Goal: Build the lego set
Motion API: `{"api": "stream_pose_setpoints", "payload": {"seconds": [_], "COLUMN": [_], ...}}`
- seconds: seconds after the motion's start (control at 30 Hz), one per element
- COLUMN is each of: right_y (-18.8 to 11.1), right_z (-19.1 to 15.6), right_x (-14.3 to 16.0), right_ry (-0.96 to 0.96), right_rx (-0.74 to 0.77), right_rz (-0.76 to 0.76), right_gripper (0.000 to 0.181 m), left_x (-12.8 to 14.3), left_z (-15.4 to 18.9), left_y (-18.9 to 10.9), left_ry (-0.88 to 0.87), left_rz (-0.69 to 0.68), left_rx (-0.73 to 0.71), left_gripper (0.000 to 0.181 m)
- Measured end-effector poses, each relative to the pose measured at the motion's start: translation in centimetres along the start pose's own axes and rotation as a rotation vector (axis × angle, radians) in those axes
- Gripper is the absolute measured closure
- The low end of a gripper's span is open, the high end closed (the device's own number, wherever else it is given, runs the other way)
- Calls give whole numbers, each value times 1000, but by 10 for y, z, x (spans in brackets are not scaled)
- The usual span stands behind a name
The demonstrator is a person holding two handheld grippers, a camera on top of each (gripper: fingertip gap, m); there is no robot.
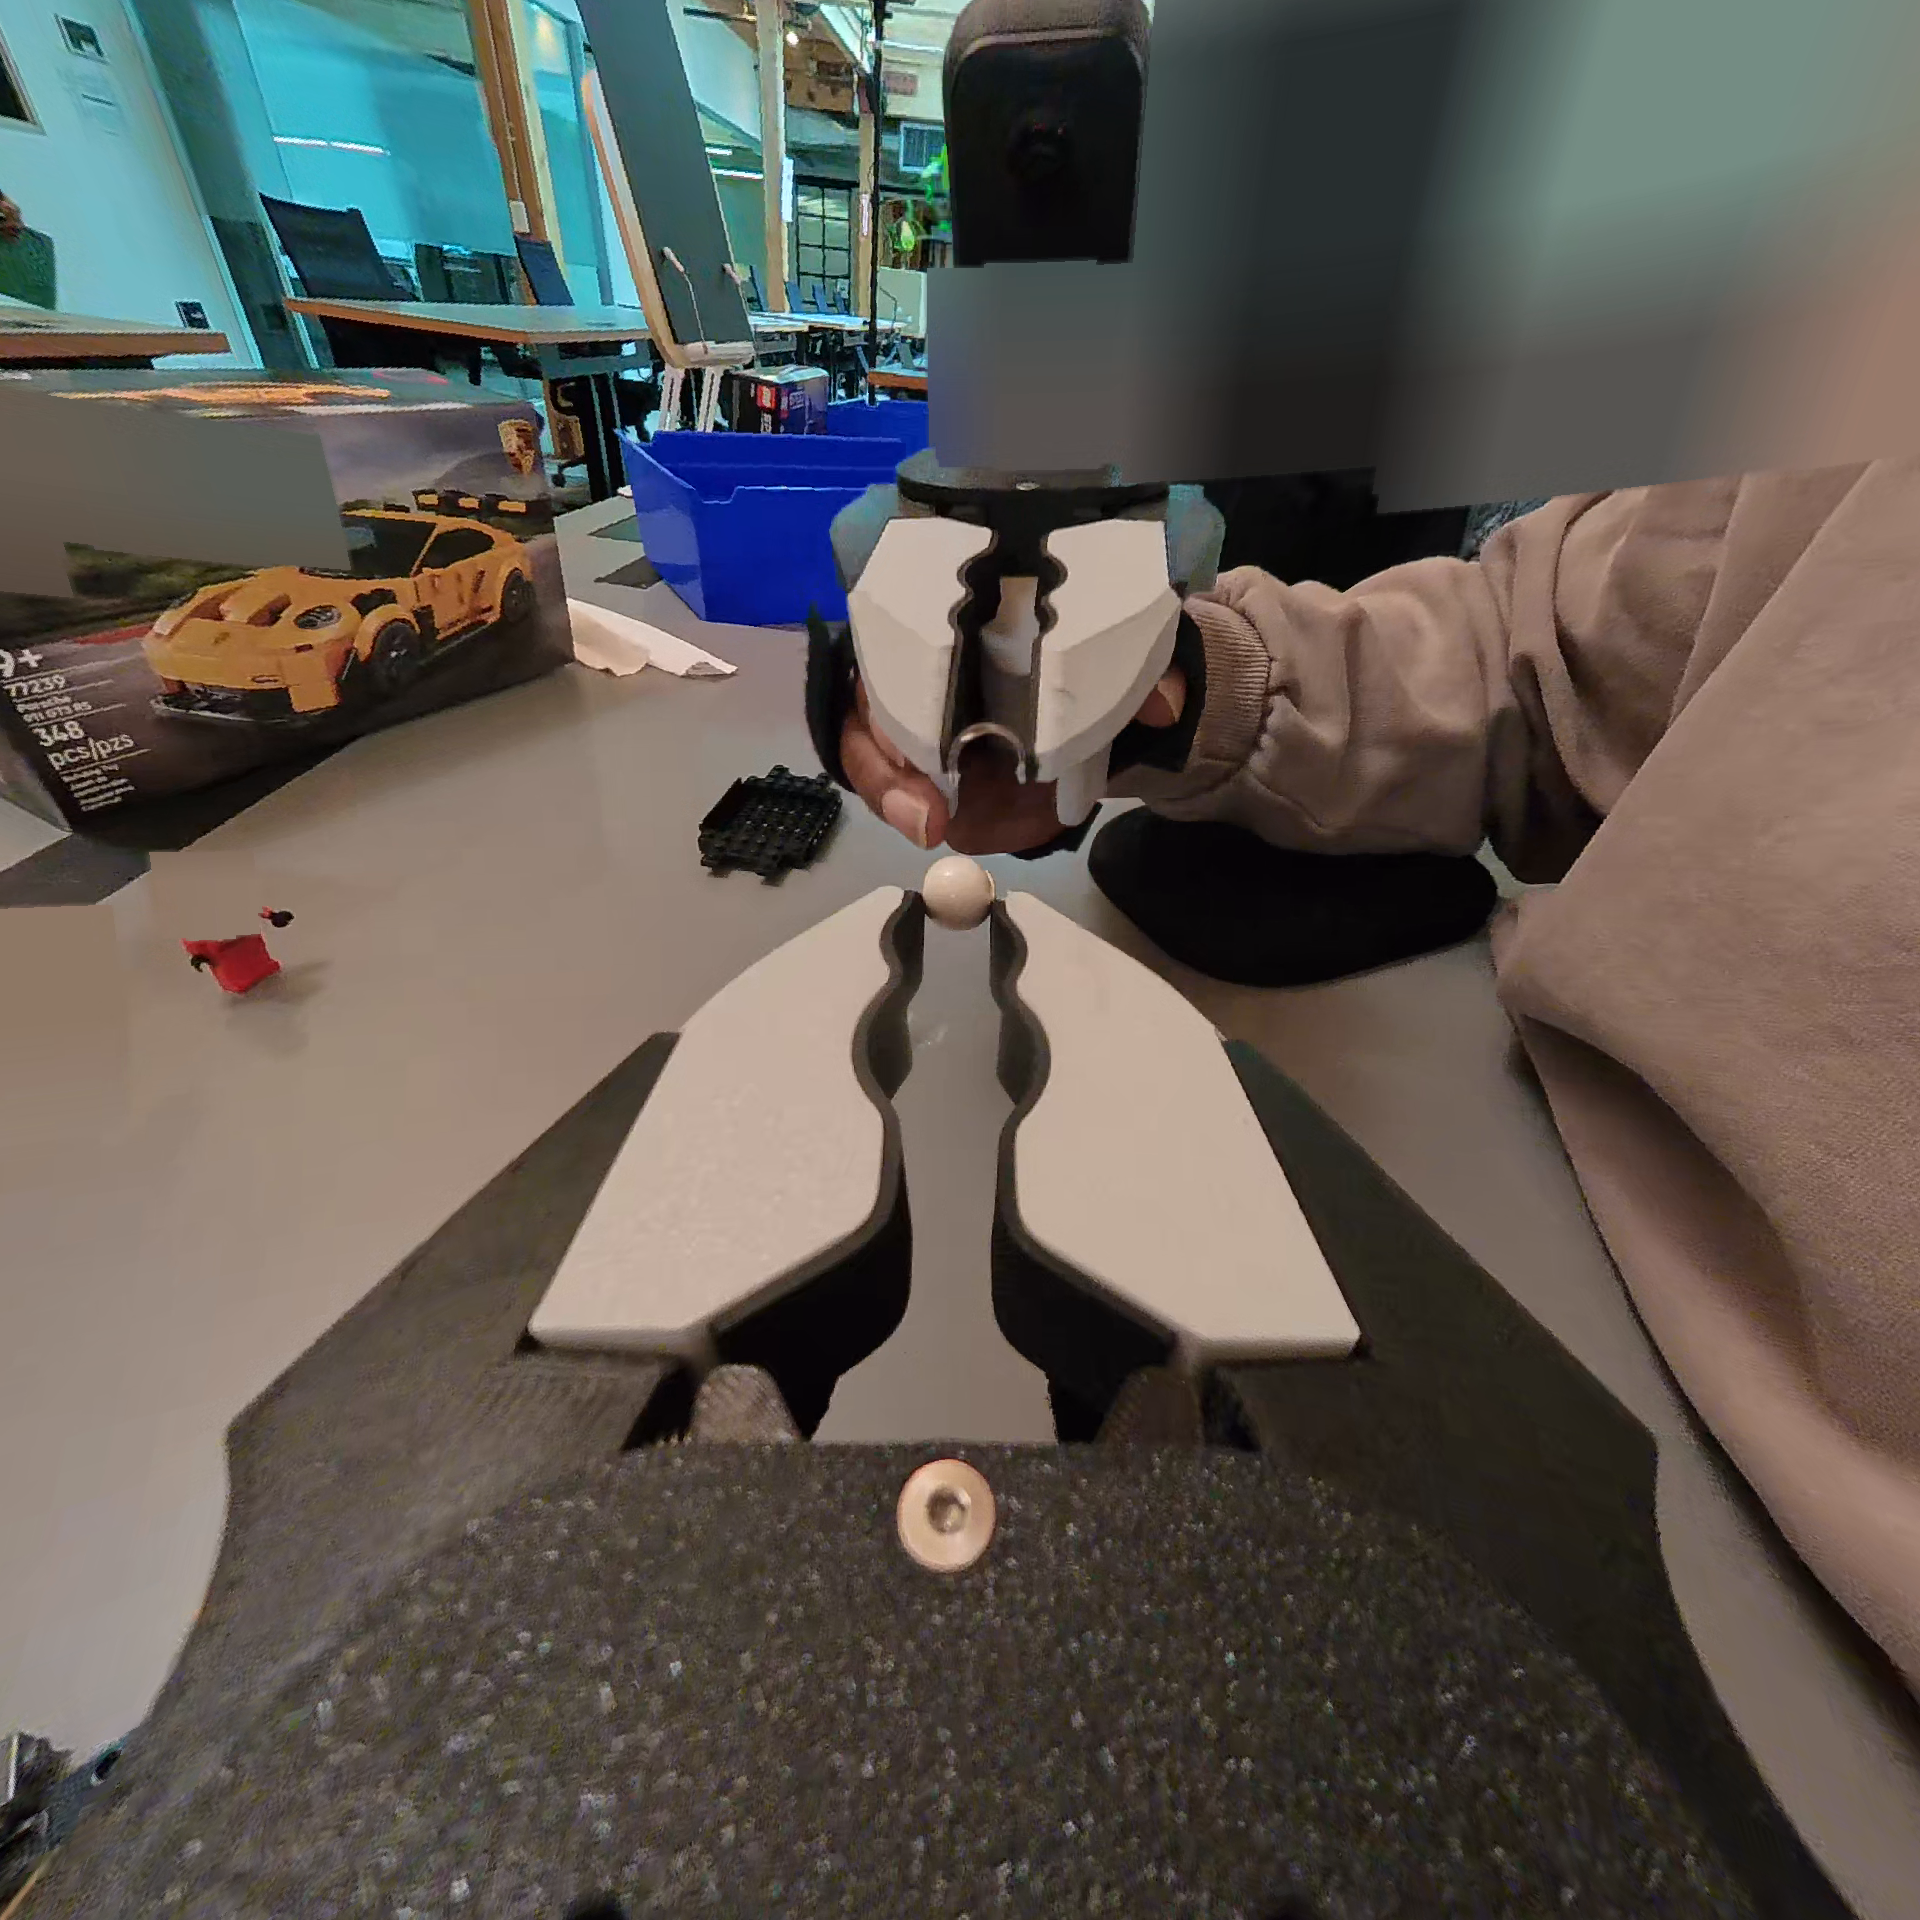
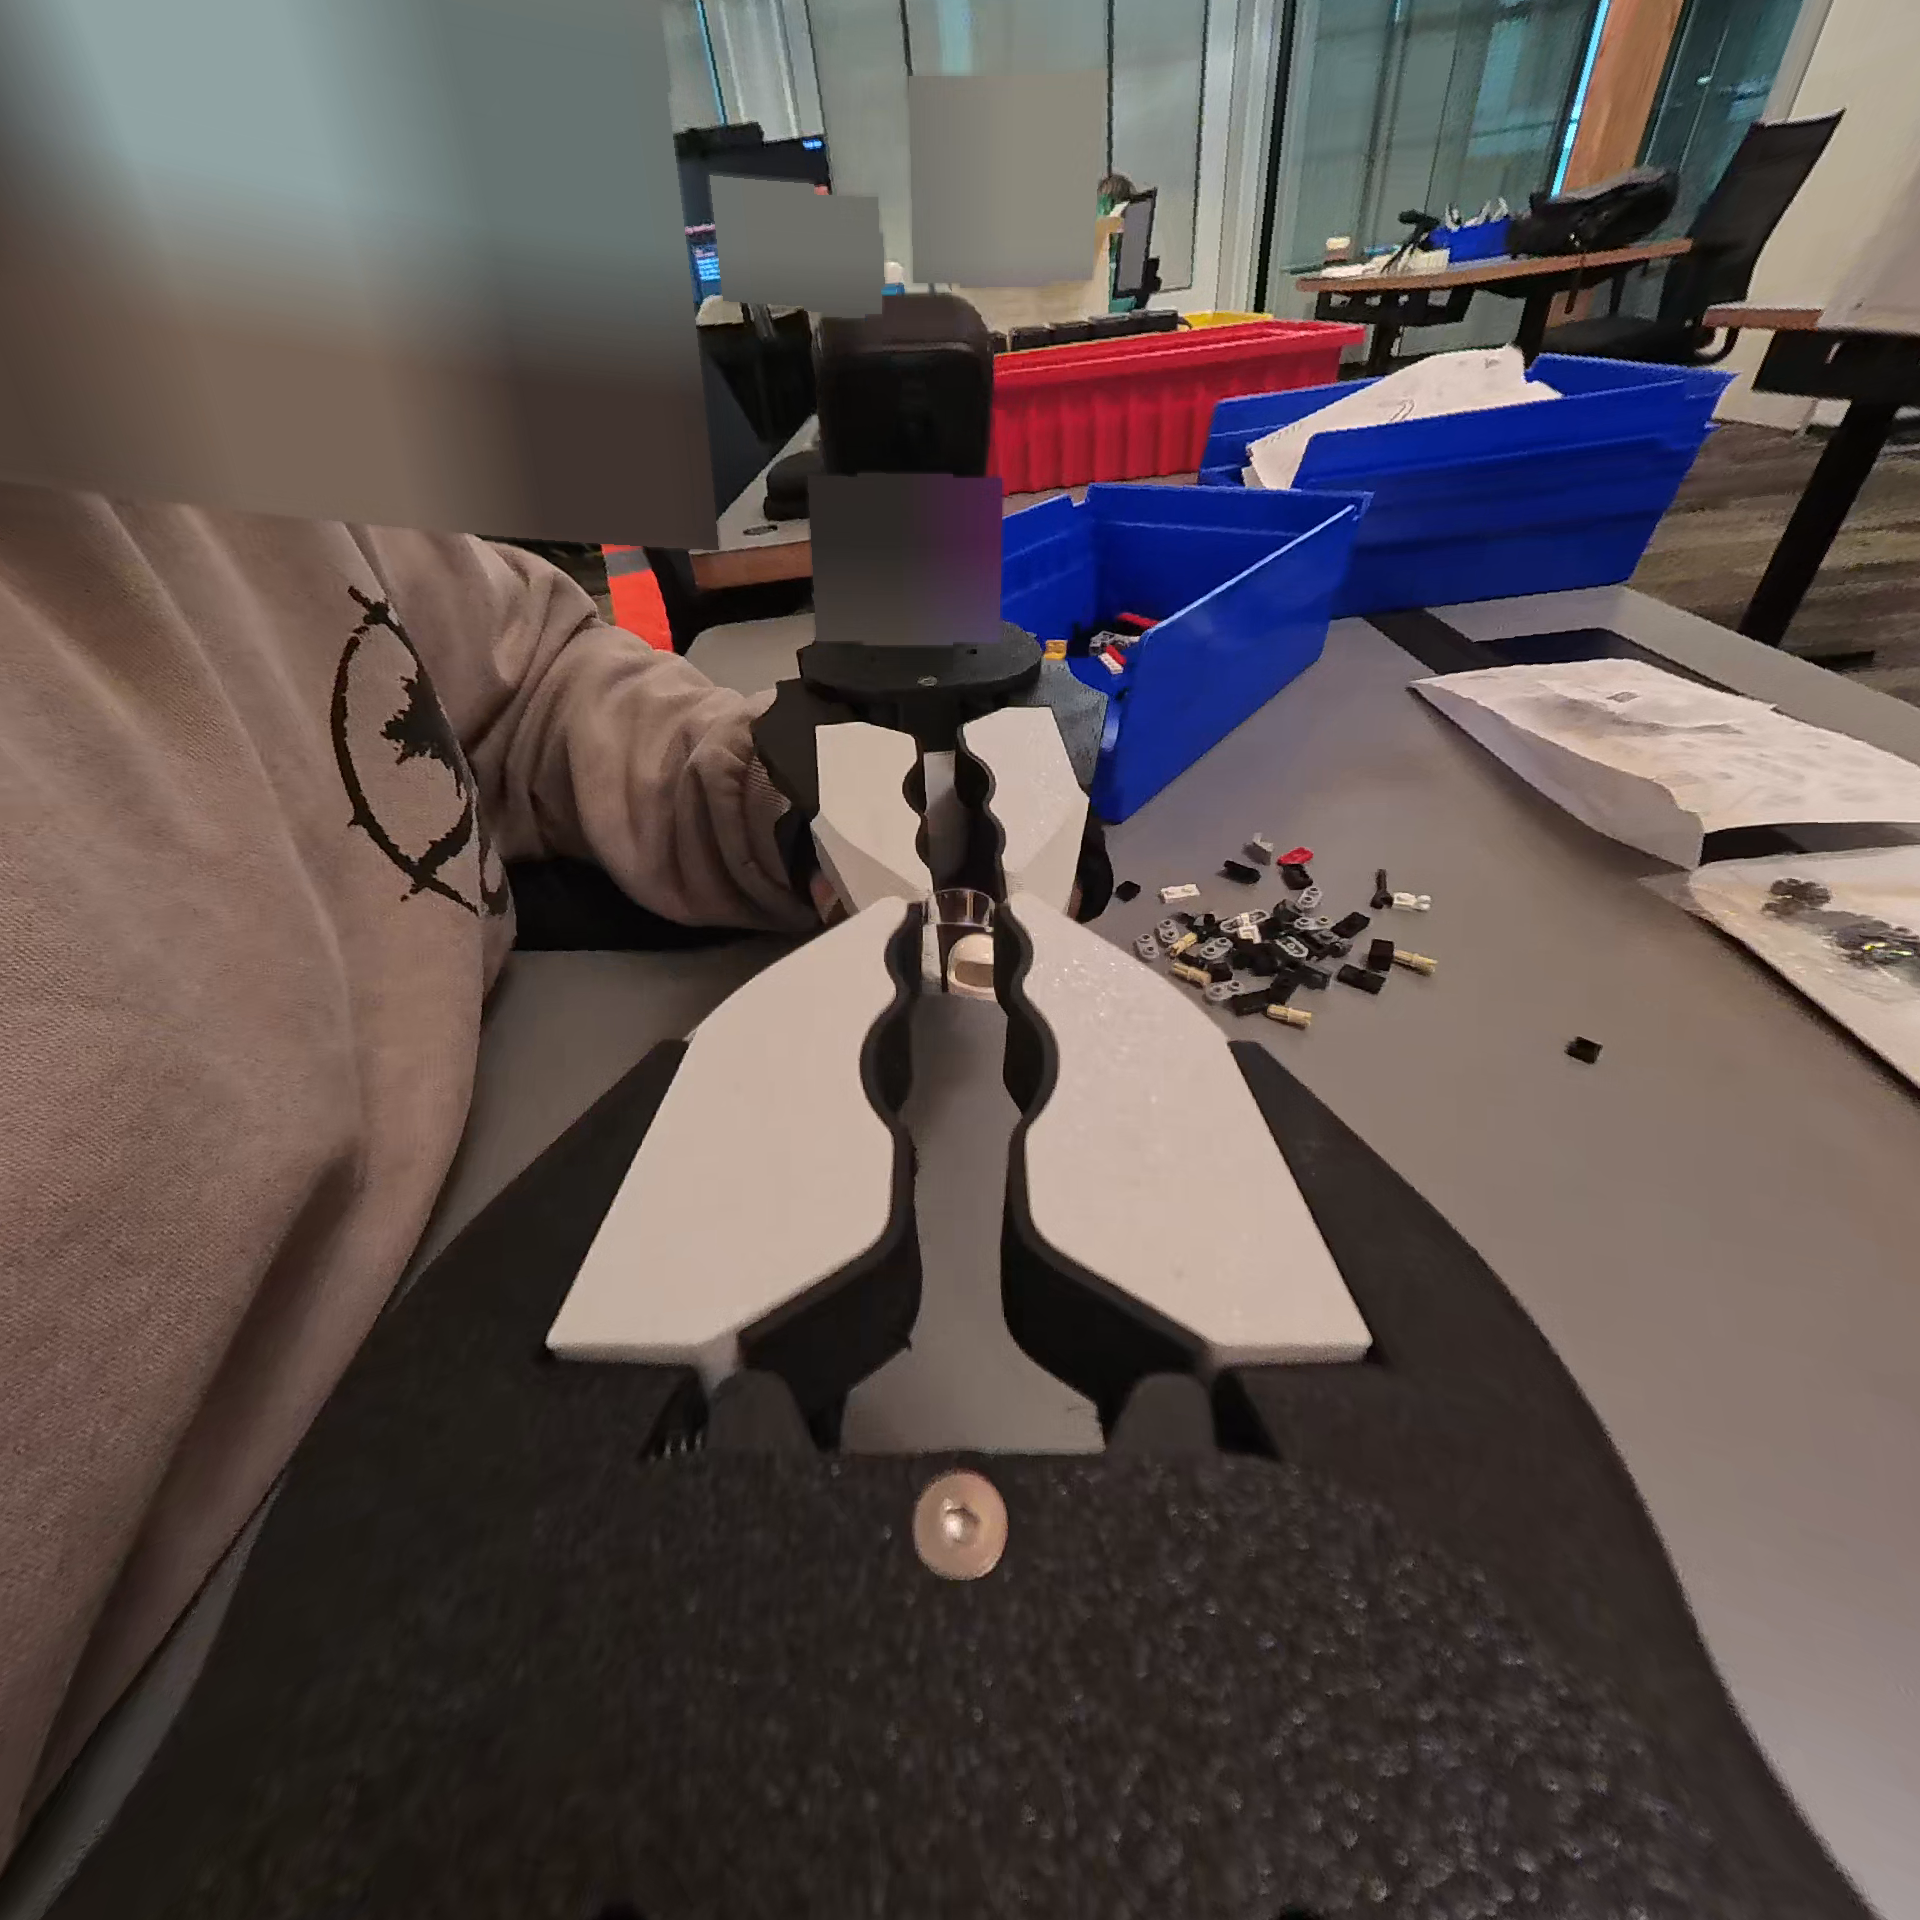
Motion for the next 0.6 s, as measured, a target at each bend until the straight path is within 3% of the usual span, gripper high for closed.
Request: {"api": "stream_pose_setpoints", "payload": {"seconds": [0.6], "right_y": [5], "right_z": [2], "right_x": [8], "right_ry": [11], "right_rx": [12], "right_rz": [36], "right_gripper": [169], "left_x": [-5], "left_z": [2], "left_y": [-2], "left_ry": [13], "left_rz": [66], "left_rx": [-17], "left_gripper": [169]}}
Point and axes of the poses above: each gripper's, where its closed fingertips meet, y out along the fingers, x out of its underside, z = x × y across the jaws, the point moved 9 cm from there along -y, back along the fingers, and after that the axes turned 9 degrees about -x, right-handed, at the moved point
